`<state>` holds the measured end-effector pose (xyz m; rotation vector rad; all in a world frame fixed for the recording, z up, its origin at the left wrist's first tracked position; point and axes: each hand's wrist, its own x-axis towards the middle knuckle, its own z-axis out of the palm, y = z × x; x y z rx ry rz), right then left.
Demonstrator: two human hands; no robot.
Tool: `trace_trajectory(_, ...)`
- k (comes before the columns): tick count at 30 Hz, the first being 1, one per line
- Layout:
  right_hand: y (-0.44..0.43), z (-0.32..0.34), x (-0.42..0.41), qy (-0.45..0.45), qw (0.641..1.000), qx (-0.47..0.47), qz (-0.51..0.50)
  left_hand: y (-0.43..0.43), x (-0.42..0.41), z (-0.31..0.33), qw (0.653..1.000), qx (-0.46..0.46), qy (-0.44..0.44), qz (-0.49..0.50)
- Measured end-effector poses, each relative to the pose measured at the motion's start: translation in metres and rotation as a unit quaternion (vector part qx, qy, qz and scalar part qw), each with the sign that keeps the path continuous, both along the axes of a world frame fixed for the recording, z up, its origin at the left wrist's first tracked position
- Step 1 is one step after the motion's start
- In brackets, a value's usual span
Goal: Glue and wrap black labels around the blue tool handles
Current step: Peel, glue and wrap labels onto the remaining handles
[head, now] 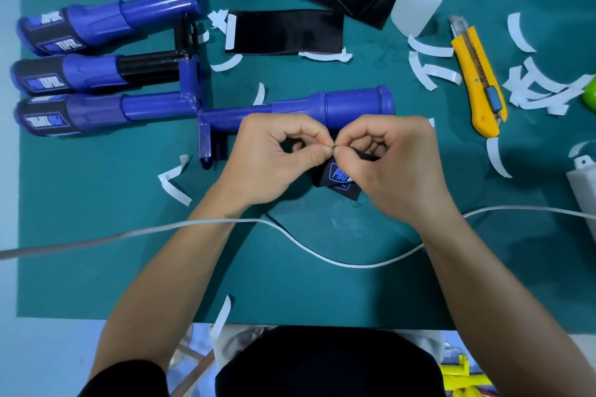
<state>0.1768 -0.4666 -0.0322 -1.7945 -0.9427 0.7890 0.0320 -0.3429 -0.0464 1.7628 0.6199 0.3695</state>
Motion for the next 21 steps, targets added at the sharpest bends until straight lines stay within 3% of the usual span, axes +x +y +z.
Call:
trace_trajectory(6,-0.002,-0.004,-0.011,-0.115,0.993,0.016,-0.031,-0.001,-0.002,0.004,0.994,0.102,0.028,-0.016)
trace_trajectory(9,0.000,-0.006,-0.013,-0.195,0.979,0.057,-0.030,-0.002,-0.001,0.005,0.992,0.110,0.049,-0.021)
trace_trajectory(15,0.004,-0.009,-0.012,-0.357,0.928,0.107,-0.007,-0.005,-0.002,0.007,0.995,0.060,0.078,-0.003)
trace_trajectory(21,0.003,-0.007,-0.011,-0.390,0.907,0.160,-0.023,-0.010,0.001,0.014,0.995,-0.083,0.044,0.016)
